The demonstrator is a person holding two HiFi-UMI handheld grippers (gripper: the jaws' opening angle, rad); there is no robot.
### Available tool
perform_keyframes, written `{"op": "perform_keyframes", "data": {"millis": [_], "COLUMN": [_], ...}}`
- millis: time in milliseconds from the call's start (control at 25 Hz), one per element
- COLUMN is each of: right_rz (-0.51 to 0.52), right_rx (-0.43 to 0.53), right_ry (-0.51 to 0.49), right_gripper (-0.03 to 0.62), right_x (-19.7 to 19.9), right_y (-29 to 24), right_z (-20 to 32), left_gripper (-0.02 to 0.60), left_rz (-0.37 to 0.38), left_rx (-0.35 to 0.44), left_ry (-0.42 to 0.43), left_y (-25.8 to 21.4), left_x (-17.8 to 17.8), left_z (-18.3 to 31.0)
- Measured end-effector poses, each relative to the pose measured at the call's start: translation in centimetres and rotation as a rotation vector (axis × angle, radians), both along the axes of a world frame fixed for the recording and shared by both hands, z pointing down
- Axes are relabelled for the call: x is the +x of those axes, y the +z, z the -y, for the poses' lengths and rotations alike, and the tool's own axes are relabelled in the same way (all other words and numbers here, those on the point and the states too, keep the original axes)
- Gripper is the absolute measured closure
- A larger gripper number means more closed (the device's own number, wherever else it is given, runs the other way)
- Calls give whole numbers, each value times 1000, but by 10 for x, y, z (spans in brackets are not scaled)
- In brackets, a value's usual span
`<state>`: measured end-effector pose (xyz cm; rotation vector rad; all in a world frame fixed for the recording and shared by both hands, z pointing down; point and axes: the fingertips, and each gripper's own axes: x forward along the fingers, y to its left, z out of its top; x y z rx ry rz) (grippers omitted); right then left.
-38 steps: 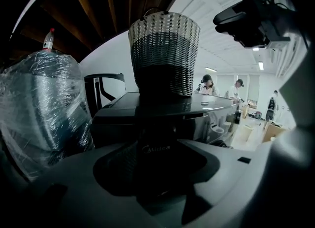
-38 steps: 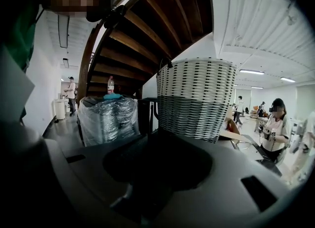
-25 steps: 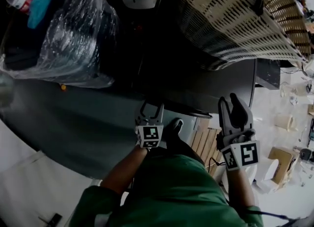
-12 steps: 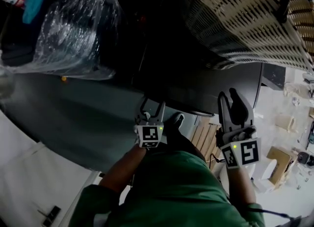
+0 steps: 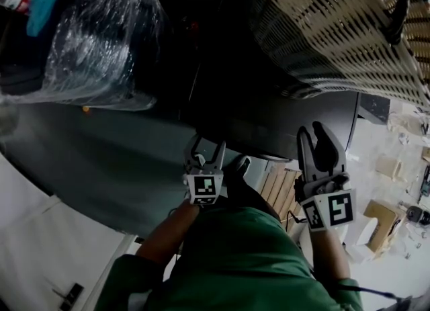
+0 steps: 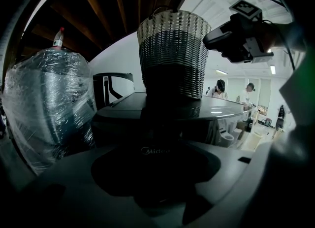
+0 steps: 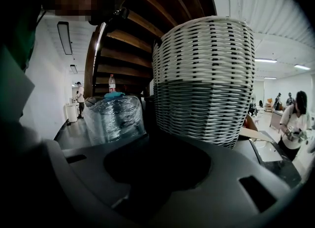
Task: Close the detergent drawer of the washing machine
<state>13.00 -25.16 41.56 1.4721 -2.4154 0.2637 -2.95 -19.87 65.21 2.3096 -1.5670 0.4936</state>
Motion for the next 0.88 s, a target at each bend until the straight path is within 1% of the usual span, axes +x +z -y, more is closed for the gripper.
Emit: {"op": "perform_keyframes", "data": {"millis": [40,240,480,600,760,880], "right_rz": [-1,-3,6,14,23,30], "right_rx": [1,2,16,26,47,72], "right_ry": [-1,-4,-13,-21,-30,-36], "right_gripper": [459,459,461,461,462,462], "right_x": [-1,-2,-9,-13,-15,-15], "right_y": [0,-3,-8,-10,-21,-33], "right_z": [1,5,4,1,-6,-12], "left_gripper": [308,308,310,310,311,311], "left_rz": [1,9,15,20,28,42], "left_rx": [-2,7,-8,-29,-67,-28], "left_ry": [-2,4,9,11,50,59], "left_y": [0,0,1,1,-2,-21], "left_x": [0,0,-1,-2,0,-6], "left_z": [1,2,3,3,-3,-3]}}
